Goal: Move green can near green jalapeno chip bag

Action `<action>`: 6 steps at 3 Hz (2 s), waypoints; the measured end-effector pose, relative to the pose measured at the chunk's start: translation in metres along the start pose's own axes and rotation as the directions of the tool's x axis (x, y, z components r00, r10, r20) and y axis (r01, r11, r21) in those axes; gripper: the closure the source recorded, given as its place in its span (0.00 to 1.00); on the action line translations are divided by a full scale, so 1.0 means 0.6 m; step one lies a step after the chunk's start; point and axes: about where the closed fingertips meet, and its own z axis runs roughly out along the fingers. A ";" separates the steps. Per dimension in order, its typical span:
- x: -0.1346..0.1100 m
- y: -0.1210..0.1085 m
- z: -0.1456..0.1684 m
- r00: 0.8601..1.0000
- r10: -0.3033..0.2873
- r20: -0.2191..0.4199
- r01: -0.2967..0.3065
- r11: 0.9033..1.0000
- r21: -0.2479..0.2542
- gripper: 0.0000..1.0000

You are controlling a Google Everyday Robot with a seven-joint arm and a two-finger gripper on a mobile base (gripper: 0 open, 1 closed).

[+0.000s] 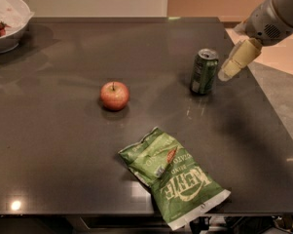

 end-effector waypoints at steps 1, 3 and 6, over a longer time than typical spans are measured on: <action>0.000 -0.022 0.042 0.999 0.030 0.014 -0.029 0.999 -0.028 0.00; -0.010 -0.025 0.095 0.998 0.042 0.038 -0.039 0.996 -0.082 0.00; -0.032 0.008 0.096 0.997 -0.001 0.079 0.012 0.991 -0.132 0.65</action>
Offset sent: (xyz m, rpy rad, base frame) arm 0.0407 0.0214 -0.0451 0.0802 0.0738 0.0118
